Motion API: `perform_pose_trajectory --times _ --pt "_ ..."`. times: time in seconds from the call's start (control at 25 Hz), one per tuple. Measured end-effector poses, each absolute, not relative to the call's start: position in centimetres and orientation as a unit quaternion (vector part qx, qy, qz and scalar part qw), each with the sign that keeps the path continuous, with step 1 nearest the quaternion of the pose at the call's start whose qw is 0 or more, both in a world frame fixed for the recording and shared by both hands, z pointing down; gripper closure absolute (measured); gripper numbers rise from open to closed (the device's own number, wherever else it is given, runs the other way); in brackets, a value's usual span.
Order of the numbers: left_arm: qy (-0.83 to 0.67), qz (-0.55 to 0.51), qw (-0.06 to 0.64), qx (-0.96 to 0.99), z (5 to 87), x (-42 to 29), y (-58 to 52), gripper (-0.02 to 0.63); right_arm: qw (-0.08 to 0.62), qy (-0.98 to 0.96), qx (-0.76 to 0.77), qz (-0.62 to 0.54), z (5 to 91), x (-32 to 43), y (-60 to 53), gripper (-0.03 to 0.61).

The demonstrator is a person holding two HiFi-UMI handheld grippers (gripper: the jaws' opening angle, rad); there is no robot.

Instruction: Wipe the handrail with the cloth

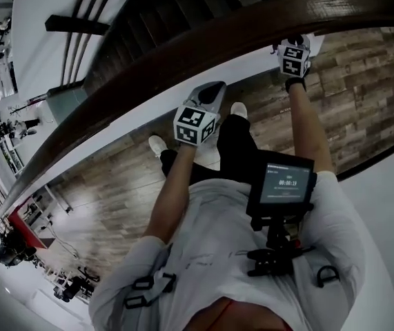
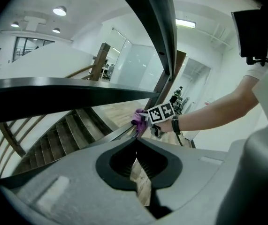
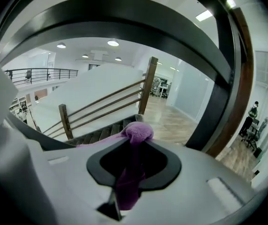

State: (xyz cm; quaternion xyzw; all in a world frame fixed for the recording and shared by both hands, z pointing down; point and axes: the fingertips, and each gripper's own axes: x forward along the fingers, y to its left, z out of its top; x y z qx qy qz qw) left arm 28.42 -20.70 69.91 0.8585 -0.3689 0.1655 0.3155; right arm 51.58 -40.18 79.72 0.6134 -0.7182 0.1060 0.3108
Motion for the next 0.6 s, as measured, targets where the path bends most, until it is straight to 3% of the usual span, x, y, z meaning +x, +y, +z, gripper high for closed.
perform_pose_trajectory --times 0.28,0.6 --pt "-0.375 0.167 0.31 0.857 67.0 30.9 -19.8 0.612 0.325 -0.688 0.621 0.188 79.0 57.6 -42.4 0.517" --pt "-0.439 0.132 0.263 0.849 58.1 24.4 -17.4 0.612 0.262 -0.737 0.591 0.198 69.3 48.6 -29.4 0.512"
